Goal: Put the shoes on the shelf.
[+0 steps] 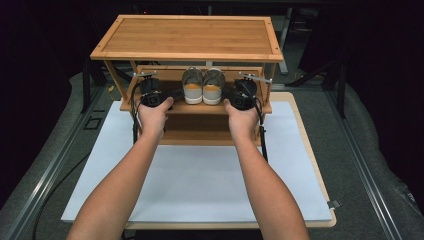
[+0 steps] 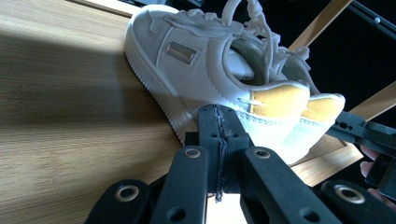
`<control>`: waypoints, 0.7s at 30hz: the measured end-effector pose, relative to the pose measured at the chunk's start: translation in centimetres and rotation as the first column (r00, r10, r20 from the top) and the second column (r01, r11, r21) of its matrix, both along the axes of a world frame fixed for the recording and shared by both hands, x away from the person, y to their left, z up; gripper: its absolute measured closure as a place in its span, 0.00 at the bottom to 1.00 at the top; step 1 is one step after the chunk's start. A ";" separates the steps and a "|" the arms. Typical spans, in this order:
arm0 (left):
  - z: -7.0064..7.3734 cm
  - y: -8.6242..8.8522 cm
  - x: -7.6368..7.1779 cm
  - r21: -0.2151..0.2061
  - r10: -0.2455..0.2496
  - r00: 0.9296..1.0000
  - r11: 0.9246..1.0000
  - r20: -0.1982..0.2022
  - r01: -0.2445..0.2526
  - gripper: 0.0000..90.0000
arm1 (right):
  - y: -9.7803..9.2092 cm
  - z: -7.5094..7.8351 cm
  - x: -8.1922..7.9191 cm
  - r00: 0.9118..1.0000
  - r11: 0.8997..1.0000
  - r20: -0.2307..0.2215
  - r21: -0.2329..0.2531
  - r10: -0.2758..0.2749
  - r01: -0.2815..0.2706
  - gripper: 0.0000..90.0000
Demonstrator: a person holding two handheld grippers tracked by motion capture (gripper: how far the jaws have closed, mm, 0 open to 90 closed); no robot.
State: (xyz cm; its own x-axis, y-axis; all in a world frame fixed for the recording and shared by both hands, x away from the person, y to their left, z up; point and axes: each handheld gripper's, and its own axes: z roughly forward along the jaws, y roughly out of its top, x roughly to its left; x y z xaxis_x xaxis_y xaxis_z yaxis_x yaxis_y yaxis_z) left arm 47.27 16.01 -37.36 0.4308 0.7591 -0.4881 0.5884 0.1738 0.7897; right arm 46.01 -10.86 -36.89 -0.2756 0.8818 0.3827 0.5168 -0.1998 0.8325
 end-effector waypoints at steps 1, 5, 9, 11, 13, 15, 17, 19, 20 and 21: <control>0.0 0.0 0.0 0.001 0.002 1.000 1.000 0.002 -0.002 1.00 | 0.0 0.0 0.0 1.000 1.000 0.000 0.000 -0.004 0.004 0.98; 0.0 0.0 0.0 -0.003 -0.002 1.000 1.000 0.001 0.002 0.99 | -0.2 -0.2 0.1 1.000 0.999 -0.004 0.033 -0.020 0.020 0.95; -0.1 0.2 0.0 -0.015 -0.010 1.000 1.000 -0.016 0.010 0.98 | -0.4 -0.2 0.1 1.000 0.999 -0.007 0.034 -0.017 0.018 0.93; 0.0 0.2 -0.1 -0.021 -0.014 1.000 1.000 -0.017 0.013 0.98 | -0.5 -0.3 0.1 1.000 0.999 -0.006 0.033 -0.018 0.018 0.92; 0.2 0.3 -0.3 -0.021 -0.016 1.000 1.000 -0.008 0.016 0.97 | -0.4 -0.2 -0.1 1.000 0.999 -0.003 0.029 -0.015 0.015 0.92; 0.4 0.4 -0.4 -0.014 -0.014 1.000 1.000 -0.001 0.014 0.96 | -0.3 0.0 -0.4 1.000 1.000 -0.008 0.016 -0.012 0.012 0.91; 0.4 0.6 -0.6 -0.009 -0.011 1.000 1.000 0.001 0.011 0.96 | -0.2 0.0 -0.7 1.000 1.000 0.015 0.025 -0.003 0.003 0.90; 0.3 0.8 -0.8 -0.008 -0.011 1.000 1.000 0.002 0.011 0.96 | -0.2 -0.1 -1.0 1.000 1.000 0.020 0.029 -0.005 0.004 0.89; 0.3 0.8 -0.8 -0.008 -0.011 1.000 1.000 0.002 0.011 0.96 | -0.2 -0.1 -1.2 1.000 1.000 0.019 0.031 -0.001 0.001 0.89; 0.3 0.9 -1.1 -0.006 -0.019 1.000 1.000 0.005 0.019 0.95 | -0.2 -0.1 -1.3 1.000 0.999 0.027 0.038 0.004 -0.005 0.88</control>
